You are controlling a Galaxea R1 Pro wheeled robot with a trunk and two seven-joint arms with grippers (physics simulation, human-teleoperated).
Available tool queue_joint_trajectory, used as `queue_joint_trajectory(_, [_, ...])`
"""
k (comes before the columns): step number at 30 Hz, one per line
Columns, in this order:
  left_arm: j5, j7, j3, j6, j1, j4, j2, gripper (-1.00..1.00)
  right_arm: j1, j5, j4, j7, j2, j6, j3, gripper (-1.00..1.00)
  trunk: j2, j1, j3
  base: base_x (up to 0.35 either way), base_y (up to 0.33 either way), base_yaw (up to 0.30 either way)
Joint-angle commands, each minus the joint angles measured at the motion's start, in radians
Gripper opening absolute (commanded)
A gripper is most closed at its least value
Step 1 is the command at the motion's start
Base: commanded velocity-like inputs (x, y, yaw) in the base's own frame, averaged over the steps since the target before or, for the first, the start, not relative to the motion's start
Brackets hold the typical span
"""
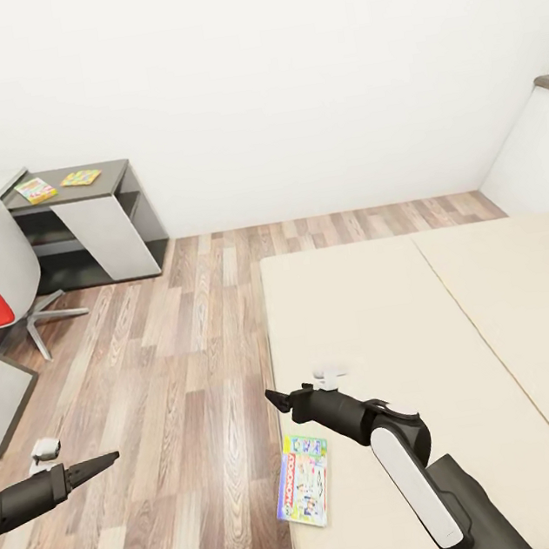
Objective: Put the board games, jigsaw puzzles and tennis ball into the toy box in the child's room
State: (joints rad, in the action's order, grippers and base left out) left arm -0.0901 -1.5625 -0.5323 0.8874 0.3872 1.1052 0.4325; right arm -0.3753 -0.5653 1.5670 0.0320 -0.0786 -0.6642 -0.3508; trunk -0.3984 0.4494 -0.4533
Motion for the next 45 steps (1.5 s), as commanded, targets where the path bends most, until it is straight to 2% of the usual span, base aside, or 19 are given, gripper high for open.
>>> queue_joint_trajectory(1, [-0.010,-0.008,-0.002,0.011,0.001,0.001,0.000,1.00,-0.001,0.002,0.001,0.003,-0.001,-0.005,0.001,1.00,-0.002,0.001,0.000,0.000,0.000,0.000])
queue_joint_trajectory(45, [-0.011,-0.008,-0.003,0.010,0.001,0.001,0.002,1.00,-0.001,0.002,0.001,0.002,-0.001,-0.005,0.000,1.00,-0.002,0.001,0.074,0.000,0.000,0.000])
